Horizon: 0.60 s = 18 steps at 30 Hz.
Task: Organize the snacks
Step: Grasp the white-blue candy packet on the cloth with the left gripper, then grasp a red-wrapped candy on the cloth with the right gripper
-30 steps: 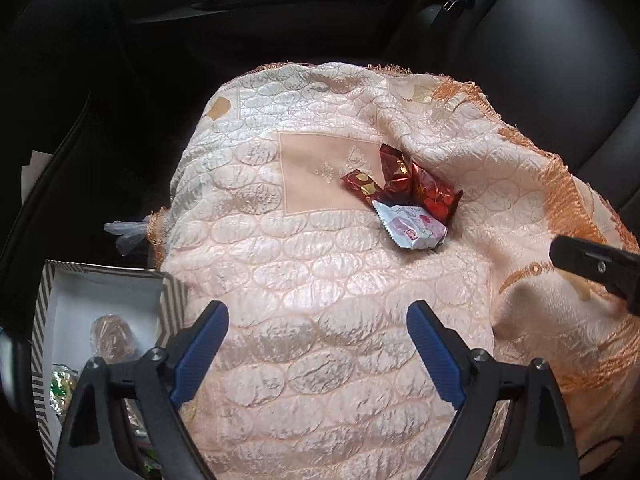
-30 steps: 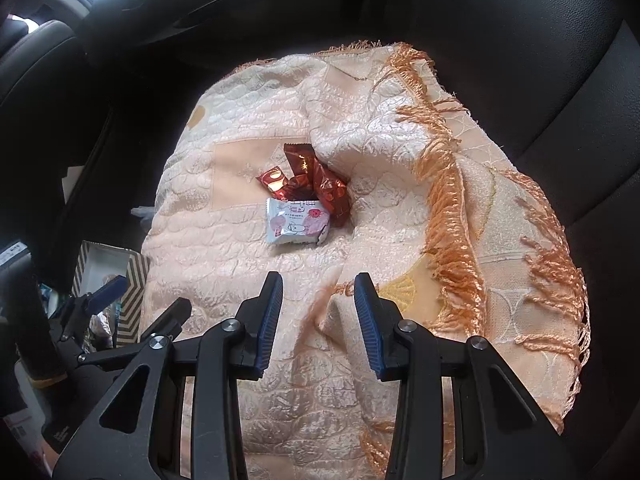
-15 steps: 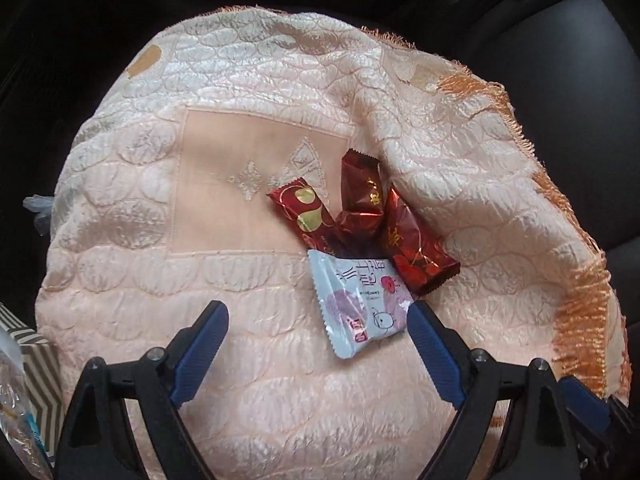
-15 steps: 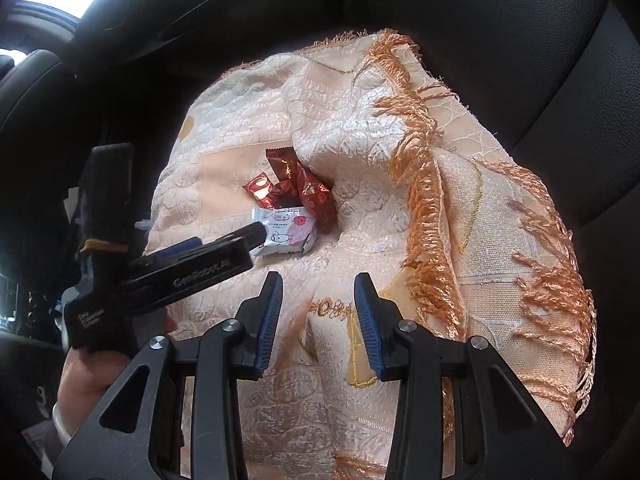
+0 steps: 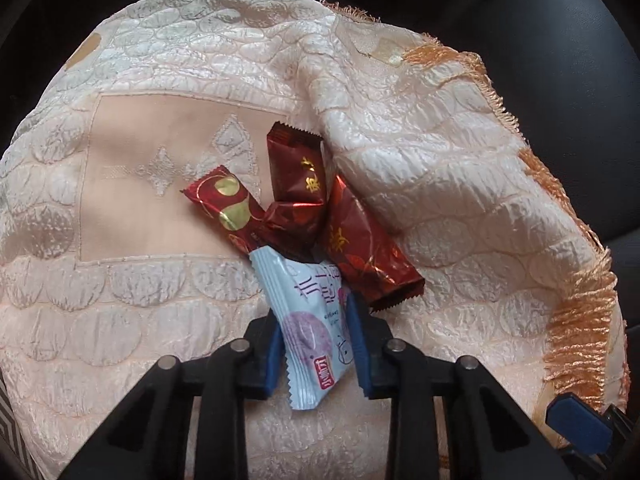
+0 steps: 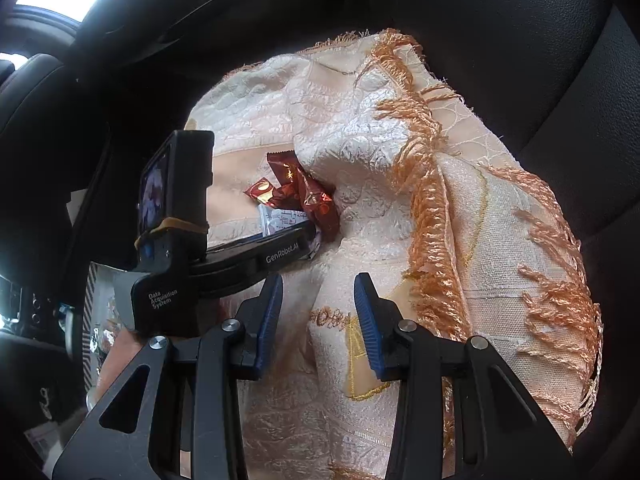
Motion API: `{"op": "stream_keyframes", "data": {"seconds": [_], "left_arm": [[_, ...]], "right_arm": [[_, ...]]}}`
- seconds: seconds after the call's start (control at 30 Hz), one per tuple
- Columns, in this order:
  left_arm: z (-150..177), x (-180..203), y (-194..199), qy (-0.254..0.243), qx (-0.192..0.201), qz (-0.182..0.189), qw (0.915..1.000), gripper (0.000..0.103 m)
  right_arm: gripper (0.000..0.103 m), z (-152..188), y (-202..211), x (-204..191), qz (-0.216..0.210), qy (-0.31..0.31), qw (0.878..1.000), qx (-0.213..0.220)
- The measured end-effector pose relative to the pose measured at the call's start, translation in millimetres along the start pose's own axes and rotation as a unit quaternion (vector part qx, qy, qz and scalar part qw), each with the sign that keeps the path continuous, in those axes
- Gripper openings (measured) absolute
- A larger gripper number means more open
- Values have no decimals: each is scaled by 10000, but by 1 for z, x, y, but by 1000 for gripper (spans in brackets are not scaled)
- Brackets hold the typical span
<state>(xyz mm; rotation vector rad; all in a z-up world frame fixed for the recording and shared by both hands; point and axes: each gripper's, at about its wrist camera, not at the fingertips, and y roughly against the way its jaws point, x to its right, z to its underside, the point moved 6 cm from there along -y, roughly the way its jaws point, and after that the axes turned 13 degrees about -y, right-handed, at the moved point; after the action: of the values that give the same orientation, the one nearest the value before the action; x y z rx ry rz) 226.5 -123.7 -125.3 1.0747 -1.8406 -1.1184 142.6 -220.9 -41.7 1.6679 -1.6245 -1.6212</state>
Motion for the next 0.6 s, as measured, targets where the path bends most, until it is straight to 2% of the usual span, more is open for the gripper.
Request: {"op": "stream_keyframes", "data": {"seconds": [0.07, 0.1, 0.2, 0.33, 0.5, 0.6], "left_arm": [[1, -3, 13, -74, 110, -98, 9999, 26], [2, -6, 22, -113, 186, -193, 9996, 21], [8, -18, 42, -132, 241, -311, 9991, 20], [23, -41, 66, -62, 280, -469, 9985, 20], [40, -61, 94, -79, 405, -636, 9971, 20], [49, -62, 102, -161, 426, -709, 9964, 20]], "right_arm": [[37, -5, -2, -2, 18, -86, 10000, -47], [37, -8, -4, -4, 53, -94, 9999, -51], [36, -22, -16, -13, 123, -43, 9999, -76], [36, -40, -50, -24, 250, 59, 9991, -330], [37, -53, -93, -41, 800, 815, 9917, -586], [40, -56, -123, -37, 1203, 964, 9850, -774]]}}
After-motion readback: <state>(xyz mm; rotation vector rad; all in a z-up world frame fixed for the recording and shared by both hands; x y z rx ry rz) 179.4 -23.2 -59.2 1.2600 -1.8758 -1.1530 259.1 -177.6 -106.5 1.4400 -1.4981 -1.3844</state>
